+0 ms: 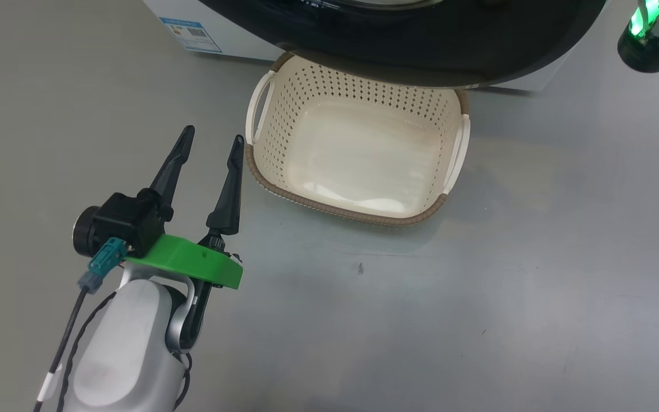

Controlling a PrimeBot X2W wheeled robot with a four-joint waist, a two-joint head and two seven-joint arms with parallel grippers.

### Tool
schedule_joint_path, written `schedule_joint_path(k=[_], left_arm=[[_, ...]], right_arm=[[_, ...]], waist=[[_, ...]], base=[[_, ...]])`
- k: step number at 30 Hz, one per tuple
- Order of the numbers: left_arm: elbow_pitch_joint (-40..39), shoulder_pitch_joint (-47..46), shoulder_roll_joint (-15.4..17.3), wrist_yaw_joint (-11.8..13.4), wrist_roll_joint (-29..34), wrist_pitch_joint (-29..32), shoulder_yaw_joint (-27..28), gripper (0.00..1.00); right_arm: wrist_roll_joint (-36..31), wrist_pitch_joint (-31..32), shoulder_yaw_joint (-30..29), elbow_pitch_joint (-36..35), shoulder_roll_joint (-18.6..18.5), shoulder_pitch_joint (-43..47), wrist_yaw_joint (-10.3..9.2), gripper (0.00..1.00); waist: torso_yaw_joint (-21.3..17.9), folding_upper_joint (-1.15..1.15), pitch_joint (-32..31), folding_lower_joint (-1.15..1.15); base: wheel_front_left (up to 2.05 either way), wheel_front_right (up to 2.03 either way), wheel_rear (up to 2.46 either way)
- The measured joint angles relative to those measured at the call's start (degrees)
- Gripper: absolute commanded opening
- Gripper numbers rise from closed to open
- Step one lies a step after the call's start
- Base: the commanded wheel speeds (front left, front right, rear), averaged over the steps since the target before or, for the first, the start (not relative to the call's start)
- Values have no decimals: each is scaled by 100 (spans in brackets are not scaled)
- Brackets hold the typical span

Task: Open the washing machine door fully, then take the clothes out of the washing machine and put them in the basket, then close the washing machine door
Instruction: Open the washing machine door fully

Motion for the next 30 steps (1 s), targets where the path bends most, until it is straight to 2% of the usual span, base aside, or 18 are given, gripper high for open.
schedule_joint_path(k=[24, 30], left_arm=[[258, 458, 2, -8, 142, 0, 19, 100], [361, 595, 4, -25, 288, 0, -7, 100]], right_arm=[[347, 730, 286, 29, 535, 1264, 454, 0], [388, 836, 365, 36, 639, 1558, 505, 0]], waist=[[-286, 0, -824, 0], [-336, 0, -1073, 0]], base=[[0, 0, 0], [0, 0, 0]])
